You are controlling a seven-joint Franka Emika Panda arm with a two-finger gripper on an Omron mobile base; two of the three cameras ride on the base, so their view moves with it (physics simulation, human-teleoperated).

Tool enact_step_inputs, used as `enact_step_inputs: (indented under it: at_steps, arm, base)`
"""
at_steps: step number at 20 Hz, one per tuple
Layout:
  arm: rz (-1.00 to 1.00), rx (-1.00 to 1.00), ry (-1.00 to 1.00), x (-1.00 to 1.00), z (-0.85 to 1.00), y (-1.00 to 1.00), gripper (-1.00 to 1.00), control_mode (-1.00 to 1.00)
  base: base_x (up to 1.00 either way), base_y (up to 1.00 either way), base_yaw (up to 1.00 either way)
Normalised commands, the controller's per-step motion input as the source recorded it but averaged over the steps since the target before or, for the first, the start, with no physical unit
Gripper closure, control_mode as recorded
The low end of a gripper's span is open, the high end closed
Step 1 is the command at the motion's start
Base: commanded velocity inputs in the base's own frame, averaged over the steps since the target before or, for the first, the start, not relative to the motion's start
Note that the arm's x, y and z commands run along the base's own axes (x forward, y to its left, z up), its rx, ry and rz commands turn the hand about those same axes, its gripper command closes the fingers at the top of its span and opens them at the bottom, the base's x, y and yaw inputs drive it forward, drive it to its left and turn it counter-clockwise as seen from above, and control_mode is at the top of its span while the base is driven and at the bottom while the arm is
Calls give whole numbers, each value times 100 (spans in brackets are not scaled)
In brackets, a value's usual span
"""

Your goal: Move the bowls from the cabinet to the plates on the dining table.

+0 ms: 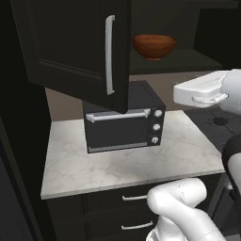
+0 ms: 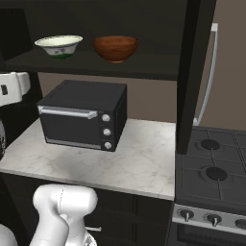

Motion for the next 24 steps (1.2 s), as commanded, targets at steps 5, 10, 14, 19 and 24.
enact_step_inputs:
  at_steps: [5,10,14,19,24]
  arm:
    - [26,14,5,23,0,-25,-100,-100]
    - [23,13,5,45,1,-12,-100,-100]
    - [17,10,5,45,3,-1,-100,-100]
    - [12,4,5,37,1,8,-100,-100]
    - [5,1,6,34,0,28,-100,-100]
  base:
    - [0,0,0]
    - [0,0,0]
    - [0,0,0]
    - [0,0,0]
    - [0,0,0]
